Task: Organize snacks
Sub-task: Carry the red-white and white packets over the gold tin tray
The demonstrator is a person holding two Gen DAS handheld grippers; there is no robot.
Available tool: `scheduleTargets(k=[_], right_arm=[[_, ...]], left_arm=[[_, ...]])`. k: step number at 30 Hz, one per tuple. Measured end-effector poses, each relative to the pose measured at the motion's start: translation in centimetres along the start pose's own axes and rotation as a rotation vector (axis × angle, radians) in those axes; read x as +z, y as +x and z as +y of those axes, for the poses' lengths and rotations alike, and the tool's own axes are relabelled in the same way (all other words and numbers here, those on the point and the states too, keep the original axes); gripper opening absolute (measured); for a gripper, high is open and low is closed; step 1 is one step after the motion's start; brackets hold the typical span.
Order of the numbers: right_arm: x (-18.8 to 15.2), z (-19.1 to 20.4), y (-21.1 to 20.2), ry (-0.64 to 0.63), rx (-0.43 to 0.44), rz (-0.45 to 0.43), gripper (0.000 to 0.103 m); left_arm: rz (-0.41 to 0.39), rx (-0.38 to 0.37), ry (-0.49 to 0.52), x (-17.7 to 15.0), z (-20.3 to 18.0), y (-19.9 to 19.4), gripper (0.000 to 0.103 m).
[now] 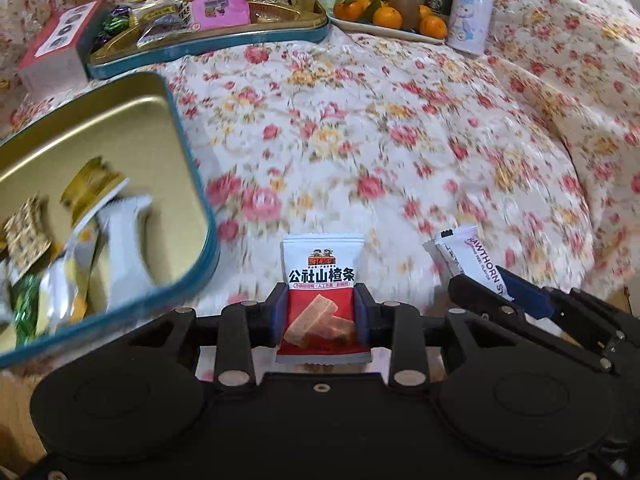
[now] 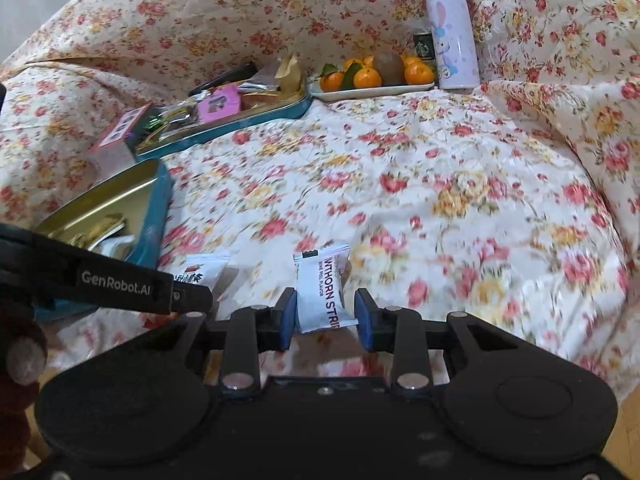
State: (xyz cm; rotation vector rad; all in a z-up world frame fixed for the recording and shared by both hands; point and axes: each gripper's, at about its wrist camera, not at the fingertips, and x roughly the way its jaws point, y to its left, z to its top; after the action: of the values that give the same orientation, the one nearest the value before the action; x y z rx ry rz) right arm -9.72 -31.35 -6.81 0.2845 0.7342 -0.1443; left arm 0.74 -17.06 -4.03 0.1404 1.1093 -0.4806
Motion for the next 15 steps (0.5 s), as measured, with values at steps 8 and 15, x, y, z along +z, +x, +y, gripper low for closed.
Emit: scheduleTargets(k=[8,15], right_arm=[[-2.2,0.9,-3.2,-0.033,0.070,0.055,0.033],[-4.4,2.6,-4.7,-0.099,0.106,0.105,0.033]], left_arm=[[0.008,0.007,-0.001,-4.0,0.7,-3.1,0.042],[0.020,0.020,-0.007,-7.2,1.6,-4.8,0.042]])
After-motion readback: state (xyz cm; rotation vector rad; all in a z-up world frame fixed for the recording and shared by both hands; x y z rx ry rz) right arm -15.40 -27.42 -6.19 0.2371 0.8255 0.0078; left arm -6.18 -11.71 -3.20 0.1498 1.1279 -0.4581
